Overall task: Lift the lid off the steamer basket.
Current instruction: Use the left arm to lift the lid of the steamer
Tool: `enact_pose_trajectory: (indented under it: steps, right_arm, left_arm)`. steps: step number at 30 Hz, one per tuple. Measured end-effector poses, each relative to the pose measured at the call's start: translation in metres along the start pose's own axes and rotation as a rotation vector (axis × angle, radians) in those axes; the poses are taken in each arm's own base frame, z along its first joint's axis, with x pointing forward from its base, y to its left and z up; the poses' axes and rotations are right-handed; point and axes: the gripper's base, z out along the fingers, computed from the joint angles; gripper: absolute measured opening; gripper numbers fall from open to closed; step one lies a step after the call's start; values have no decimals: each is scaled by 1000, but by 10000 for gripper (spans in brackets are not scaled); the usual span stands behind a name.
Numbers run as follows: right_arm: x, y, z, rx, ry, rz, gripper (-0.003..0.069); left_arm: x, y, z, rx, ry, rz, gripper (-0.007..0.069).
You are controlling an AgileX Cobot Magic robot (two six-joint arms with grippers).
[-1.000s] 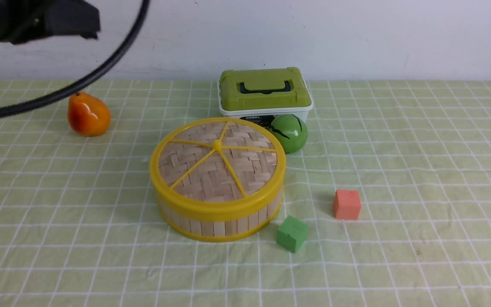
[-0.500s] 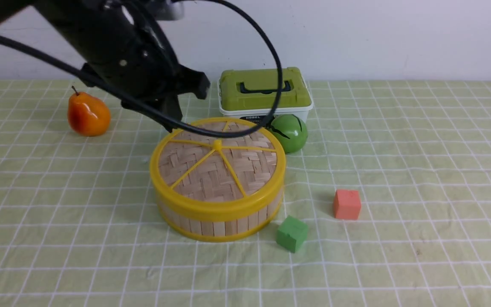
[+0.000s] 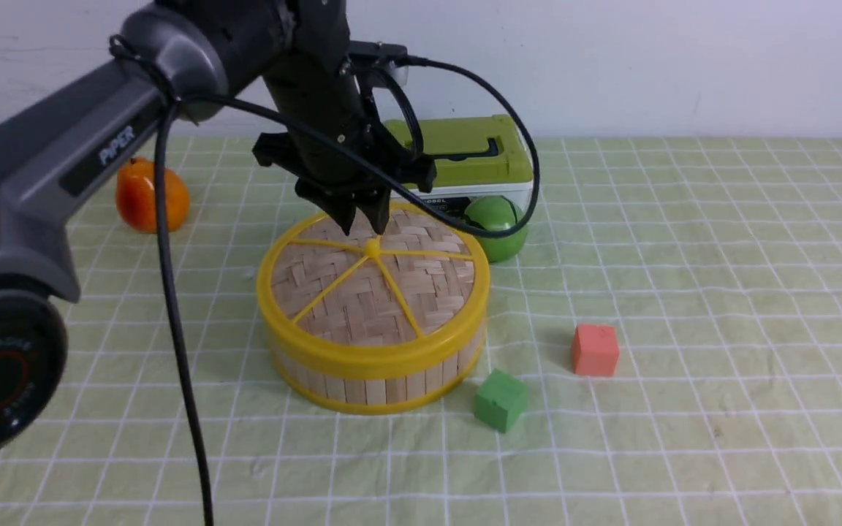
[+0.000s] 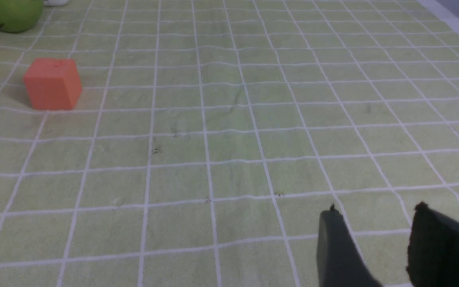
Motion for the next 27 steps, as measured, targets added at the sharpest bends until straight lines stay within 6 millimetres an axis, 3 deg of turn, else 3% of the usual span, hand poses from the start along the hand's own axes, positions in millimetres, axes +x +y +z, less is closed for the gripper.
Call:
enact_pose_trajectory:
  steps: [3, 10, 16, 18, 23, 27]
  right_arm:
    - [0, 0, 0, 0, 0, 0, 241]
    - [0, 0, 0, 0, 0, 0, 241]
    - [0, 0, 0, 0, 0, 0, 241]
    - [0, 0, 0, 0, 0, 0, 241]
    - [0, 0, 0, 0, 0, 0, 241]
    - [0, 0, 0, 0, 0, 0, 241]
  left_arm:
    - [1, 0, 13, -4, 25, -3, 361]
    - [2, 0, 32, -8, 53, -1, 353]
    - [1, 0, 38, -7, 45, -1, 214]
    - [0, 0, 37, -6, 38, -1, 129]
    - [0, 0, 36, -6, 37, -2, 108]
    - [-8, -1, 19, 0, 0, -2, 109]
